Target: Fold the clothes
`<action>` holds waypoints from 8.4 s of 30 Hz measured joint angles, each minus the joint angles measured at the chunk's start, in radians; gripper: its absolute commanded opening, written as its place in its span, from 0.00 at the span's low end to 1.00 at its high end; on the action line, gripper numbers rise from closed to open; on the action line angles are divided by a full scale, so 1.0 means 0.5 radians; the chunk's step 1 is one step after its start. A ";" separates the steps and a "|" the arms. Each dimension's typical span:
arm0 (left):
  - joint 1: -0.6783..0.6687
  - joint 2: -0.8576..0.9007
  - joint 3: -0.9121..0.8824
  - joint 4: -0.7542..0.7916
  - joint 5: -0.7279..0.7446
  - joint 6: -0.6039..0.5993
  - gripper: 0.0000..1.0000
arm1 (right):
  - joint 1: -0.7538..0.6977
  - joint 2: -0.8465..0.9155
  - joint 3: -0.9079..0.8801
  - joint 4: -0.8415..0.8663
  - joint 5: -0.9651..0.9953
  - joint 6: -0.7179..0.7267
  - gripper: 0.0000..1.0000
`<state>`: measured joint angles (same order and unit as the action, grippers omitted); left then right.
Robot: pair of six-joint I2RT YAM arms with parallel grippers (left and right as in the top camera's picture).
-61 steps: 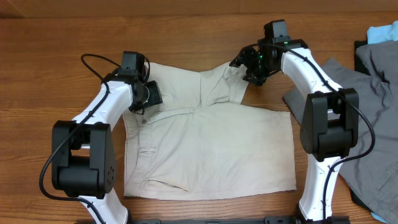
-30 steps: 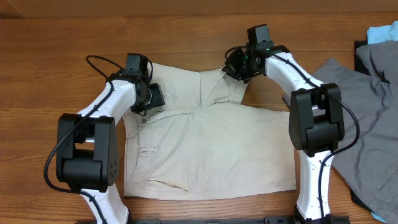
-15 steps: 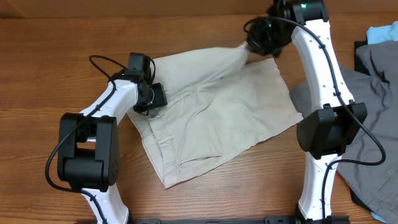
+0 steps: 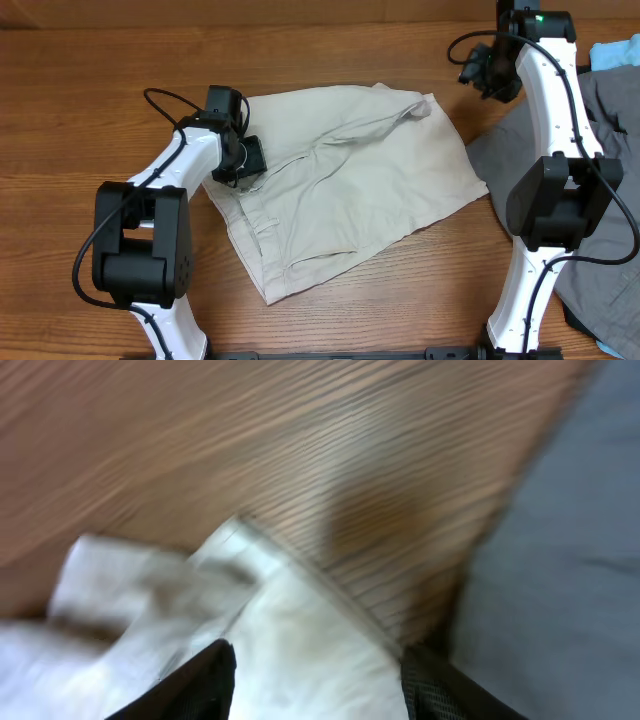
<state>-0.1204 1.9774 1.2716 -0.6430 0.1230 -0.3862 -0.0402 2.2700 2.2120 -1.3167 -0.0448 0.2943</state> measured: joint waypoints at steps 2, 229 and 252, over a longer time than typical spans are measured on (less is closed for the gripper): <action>0.023 0.001 0.006 -0.018 0.014 0.000 0.54 | 0.003 0.000 -0.004 -0.182 -0.086 -0.068 0.58; 0.307 0.074 -0.010 -0.802 -1.087 -0.222 0.26 | 0.447 0.140 0.331 -0.333 -0.182 -0.205 0.38; 0.314 0.074 0.197 -0.813 -1.141 -0.101 0.22 | 0.148 -0.117 -0.113 -0.389 0.104 -0.089 0.43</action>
<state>0.0368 2.0144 1.3701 -1.0492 -0.4477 -0.4366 0.0338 2.2116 2.1555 -1.5112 0.0071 0.2501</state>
